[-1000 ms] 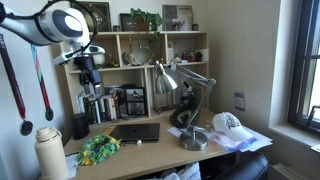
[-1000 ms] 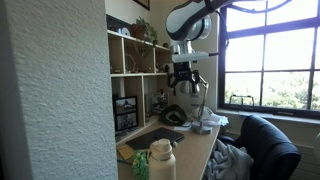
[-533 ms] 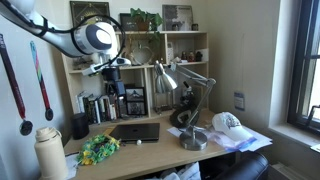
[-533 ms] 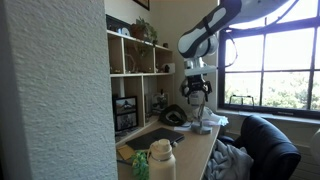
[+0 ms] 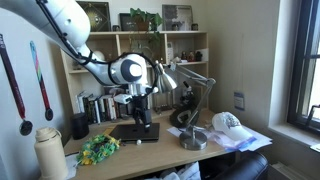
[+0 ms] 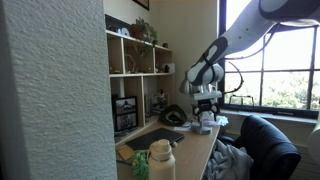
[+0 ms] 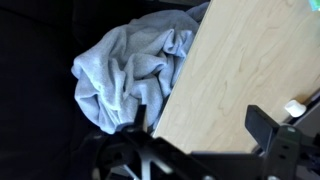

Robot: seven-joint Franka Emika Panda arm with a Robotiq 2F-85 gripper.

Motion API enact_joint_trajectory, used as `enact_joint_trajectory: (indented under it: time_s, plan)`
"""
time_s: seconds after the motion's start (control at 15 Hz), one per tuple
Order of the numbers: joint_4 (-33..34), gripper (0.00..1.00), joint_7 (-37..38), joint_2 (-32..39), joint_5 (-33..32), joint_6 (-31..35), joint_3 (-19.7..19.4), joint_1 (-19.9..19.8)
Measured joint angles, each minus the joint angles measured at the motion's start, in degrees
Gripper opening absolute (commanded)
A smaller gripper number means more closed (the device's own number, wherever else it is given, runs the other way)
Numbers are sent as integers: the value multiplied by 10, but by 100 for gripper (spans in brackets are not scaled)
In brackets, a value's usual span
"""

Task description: Hang the fleece on the headrest

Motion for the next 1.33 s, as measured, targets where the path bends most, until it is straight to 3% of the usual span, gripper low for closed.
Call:
enact_joint_trajectory:
  time_s: [0.53, 1.33]
  plan:
    - [65, 100, -3, 160, -4, 19, -57, 2]
    - [80, 100, 6, 248, -4, 19, -116, 0]
